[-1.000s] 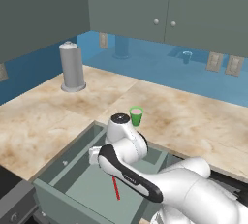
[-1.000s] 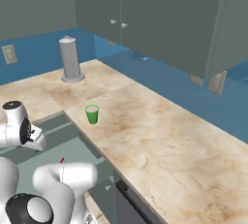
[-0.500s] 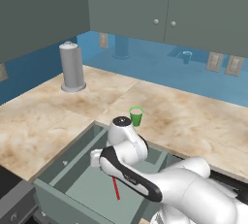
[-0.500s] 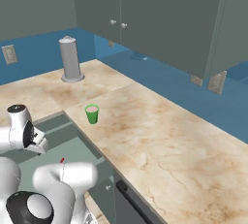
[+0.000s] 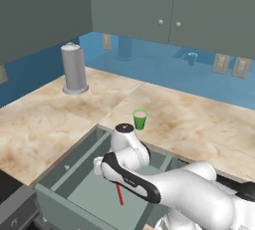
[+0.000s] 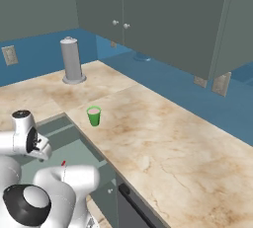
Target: Pick up the straw from the left drawer and put it inside the smoothie cup.
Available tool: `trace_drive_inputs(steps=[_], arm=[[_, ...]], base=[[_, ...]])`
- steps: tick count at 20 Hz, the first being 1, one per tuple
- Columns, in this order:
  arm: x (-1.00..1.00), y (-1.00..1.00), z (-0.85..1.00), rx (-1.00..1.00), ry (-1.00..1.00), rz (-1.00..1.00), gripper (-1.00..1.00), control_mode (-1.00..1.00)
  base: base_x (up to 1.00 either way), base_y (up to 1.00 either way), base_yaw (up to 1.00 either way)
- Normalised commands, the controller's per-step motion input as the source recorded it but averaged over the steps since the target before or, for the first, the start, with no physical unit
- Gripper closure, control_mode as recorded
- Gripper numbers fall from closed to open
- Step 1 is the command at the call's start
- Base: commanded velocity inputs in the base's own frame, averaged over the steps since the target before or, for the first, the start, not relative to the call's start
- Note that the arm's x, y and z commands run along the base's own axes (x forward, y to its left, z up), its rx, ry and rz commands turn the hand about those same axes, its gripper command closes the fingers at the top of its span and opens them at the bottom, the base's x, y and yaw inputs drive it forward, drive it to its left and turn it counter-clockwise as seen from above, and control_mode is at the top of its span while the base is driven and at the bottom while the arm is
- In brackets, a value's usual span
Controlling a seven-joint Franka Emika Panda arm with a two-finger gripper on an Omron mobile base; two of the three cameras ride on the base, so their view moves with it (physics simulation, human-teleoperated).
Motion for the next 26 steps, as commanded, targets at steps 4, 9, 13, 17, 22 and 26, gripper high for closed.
trace_drive_inputs(steps=[4,9,13,17,22,26], arm=[[0.08,-0.07,-0.29,-0.02,0.00,0.01,-1.00,-1.00],[0.21,-0.06,-0.22,-0.02,0.00,0.02,-1.00,-1.00],[0.23,-0.11,-0.21,-0.02,0.00,0.00,-1.00,-1.00],[0.20,-0.10,-0.29,-0.03,0.00,0.00,-1.00,-1.00],[0.29,-0.06,-0.25,-0.04,0.00,0.00,-1.00,-1.00],[0.37,-0.08,-0.14,-0.01,0.00,0.00,-1.00,-1.00]], base=[[0.00,0.00,0.00],[0.00,0.00,0.00],[0.00,0.00,0.00],[0.00,0.00,0.00],[0.00,0.00,0.00],[0.00,0.00,0.00]])
